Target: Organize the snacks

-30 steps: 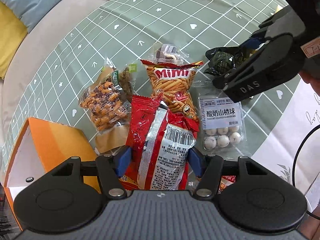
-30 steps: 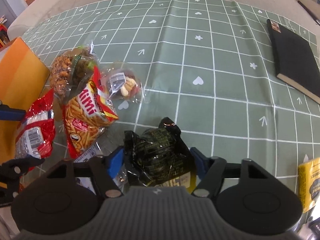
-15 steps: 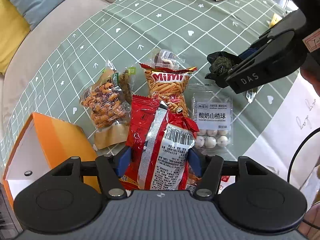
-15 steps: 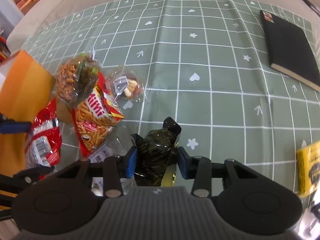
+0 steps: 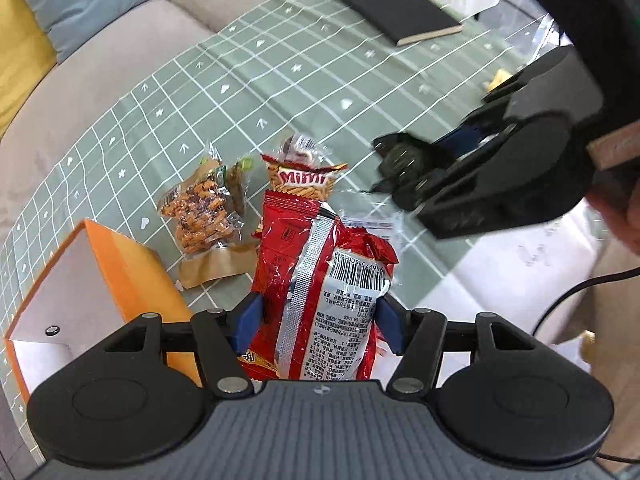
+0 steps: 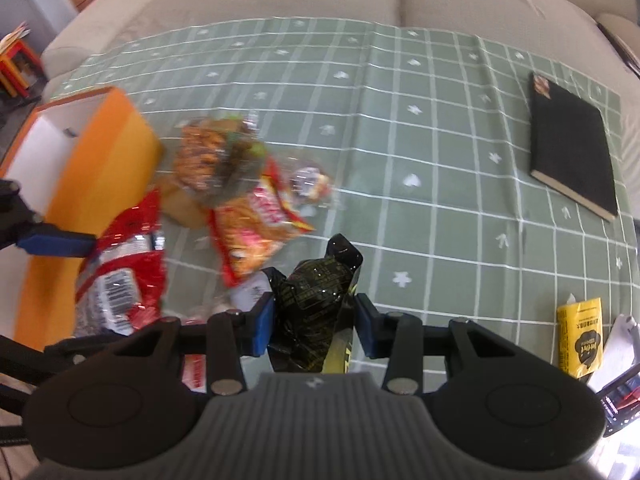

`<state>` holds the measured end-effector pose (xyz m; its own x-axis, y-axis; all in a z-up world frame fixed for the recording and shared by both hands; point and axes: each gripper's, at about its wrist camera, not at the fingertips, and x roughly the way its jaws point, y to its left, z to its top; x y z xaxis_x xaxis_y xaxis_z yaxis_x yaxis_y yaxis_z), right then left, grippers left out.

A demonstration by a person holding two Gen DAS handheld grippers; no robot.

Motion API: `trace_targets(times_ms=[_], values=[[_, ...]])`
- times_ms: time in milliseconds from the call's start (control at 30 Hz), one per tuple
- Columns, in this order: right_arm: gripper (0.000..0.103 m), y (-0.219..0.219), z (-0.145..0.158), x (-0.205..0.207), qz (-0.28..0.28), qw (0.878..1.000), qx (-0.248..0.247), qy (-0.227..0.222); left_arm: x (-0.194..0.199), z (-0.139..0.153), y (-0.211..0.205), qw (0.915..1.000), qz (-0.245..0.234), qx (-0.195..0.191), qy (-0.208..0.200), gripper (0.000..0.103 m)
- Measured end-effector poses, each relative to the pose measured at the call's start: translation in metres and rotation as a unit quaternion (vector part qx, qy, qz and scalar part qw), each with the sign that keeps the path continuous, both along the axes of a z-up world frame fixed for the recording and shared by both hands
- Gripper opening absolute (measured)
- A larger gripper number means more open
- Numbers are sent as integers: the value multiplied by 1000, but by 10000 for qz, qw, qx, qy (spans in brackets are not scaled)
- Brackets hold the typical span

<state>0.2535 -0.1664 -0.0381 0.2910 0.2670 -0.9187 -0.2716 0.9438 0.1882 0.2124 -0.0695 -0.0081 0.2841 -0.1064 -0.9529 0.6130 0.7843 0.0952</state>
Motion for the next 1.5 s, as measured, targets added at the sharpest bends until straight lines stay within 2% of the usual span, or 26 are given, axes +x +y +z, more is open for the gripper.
trace_targets(times_ms=[200,333,567,733,867,1100,1300,1500], values=[[41,31,37,-15,422,9988,92,-237,-12,36,26,9999,-81,-54,-103,70],[41,58,59,-24,706,9968,228,-304,-18,48,55,10000,40,-2,-59,70],[41,122,82,-46,1376,9893,422,-247,-26,47,117,9990,330,292,15,70],[41,167,89,-62,1828,9816,483,-277,-28,34,155,9967,608,531,-26,70],[41,201,88,-70,2128,9757,470,-230,-27,24,185,9949,856,534,40,70],[41,250,73,-83,2670,9629,376,-114,-24,-1,207,9942,871,618,118,70],[41,268,49,-83,2868,9578,152,-133,-26,-23,212,9943,717,732,311,70],[41,281,30,-84,3162,9483,-170,-239,-21,-39,220,9929,915,558,524,70]])
